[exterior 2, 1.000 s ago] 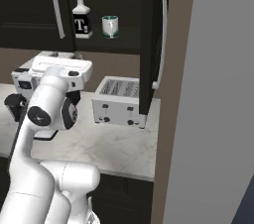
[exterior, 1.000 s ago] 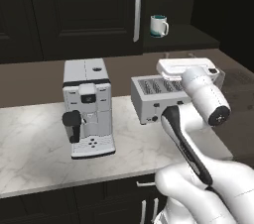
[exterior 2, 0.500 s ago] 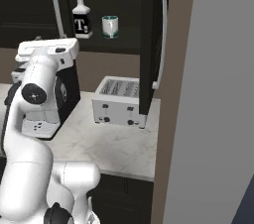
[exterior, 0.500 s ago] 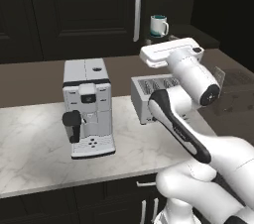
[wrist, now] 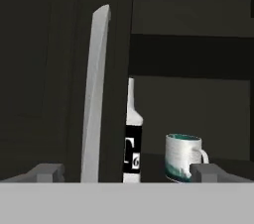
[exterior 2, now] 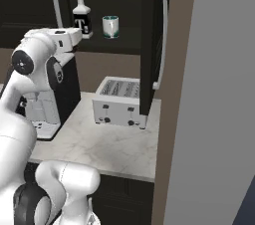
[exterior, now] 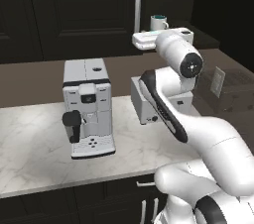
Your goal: Open the cabinet directly in front. Then move the liquor and the mug to the dining counter with the jar on it.
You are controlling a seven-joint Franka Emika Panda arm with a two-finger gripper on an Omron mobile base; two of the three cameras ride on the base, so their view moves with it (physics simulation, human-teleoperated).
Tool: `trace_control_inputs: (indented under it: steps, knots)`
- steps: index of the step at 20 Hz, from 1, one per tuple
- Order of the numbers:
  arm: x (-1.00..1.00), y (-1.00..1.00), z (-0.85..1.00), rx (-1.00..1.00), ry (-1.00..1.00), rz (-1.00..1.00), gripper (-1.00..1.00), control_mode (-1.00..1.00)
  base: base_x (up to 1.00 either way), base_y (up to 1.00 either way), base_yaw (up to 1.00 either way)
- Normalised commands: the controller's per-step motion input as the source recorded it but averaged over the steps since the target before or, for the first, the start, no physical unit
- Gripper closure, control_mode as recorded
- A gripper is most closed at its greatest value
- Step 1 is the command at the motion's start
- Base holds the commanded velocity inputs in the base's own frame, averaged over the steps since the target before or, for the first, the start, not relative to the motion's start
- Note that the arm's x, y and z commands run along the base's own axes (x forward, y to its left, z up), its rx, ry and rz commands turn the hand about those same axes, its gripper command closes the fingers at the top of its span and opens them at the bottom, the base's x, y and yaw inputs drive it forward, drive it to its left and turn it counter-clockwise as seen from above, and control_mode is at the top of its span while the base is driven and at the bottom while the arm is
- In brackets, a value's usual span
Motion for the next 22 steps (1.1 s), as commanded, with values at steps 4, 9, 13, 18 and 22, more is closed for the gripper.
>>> trace_control_inputs:
  steps: [4,9,13,18,22]
  knots:
    - [0.4,0.4,0.08,-0.11,0.22,-0.05,-1.0,-1.0,0.0,0.0,0.0]
    - [0.01,0.39,0.0,-0.09,0.05,0.0,-1.0,-1.0,0.0,0.0,0.0]
    - [0.28,0.07,0.0,0.0,0.08,0.0,-1.0,-1.0,0.0,0.0,0.0]
    - [0.58,0.1,0.0,0.0,0.14,0.0,-1.0,-1.0,0.0,0.0,0.0]
    - [0.8,0.26,0.0,0.0,0.17,0.0,-1.0,-1.0,0.0,0.0,0.0]
